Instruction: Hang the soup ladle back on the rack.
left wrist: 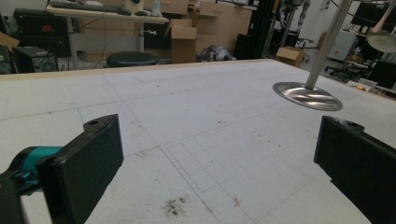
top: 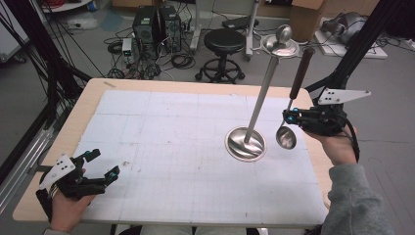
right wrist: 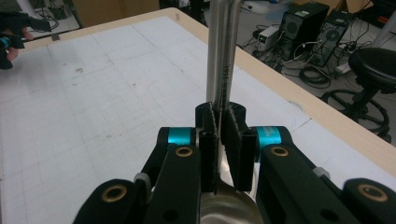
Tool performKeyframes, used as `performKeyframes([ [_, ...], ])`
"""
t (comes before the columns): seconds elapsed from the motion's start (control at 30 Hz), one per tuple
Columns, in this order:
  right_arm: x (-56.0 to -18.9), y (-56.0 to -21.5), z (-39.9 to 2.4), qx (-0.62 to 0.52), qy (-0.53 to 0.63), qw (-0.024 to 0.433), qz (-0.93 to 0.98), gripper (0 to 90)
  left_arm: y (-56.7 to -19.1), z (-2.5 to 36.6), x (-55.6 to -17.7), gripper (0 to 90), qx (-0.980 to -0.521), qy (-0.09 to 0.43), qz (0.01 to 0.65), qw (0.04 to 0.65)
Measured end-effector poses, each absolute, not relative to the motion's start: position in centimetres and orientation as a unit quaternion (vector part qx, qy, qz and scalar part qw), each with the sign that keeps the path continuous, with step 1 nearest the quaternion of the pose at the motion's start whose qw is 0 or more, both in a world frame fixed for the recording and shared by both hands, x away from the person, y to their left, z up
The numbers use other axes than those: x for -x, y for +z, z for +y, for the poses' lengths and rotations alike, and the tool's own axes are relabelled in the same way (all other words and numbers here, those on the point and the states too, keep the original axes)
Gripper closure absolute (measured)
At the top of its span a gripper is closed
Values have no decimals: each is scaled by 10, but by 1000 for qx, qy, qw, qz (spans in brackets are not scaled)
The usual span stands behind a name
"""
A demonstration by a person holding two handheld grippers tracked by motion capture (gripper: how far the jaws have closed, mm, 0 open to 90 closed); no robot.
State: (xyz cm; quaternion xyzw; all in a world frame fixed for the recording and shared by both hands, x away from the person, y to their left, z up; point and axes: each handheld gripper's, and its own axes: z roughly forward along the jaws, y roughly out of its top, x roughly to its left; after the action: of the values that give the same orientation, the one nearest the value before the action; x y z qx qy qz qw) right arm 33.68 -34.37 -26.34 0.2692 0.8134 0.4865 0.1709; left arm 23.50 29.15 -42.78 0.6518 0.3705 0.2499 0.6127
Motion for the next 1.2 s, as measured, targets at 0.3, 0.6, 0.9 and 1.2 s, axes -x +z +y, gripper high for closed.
performKeyframes([
  [0.3, -340, -264, -339, -270, 487, 172, 813, 843, -428, 292, -235, 18, -651, 250, 371, 613],
  [0.6, -342, -265, -336, -275, 481, 170, 815, 842, -428, 292, -235, 18, -651, 251, 372, 613],
  [0.9, -344, -269, -334, -278, 483, 168, 814, 841, -427, 293, -235, 18, -651, 250, 371, 613],
  [1.2, -345, -272, -329, -269, 486, 185, 810, 816, -428, 293, -234, 18, -650, 251, 372, 613],
])
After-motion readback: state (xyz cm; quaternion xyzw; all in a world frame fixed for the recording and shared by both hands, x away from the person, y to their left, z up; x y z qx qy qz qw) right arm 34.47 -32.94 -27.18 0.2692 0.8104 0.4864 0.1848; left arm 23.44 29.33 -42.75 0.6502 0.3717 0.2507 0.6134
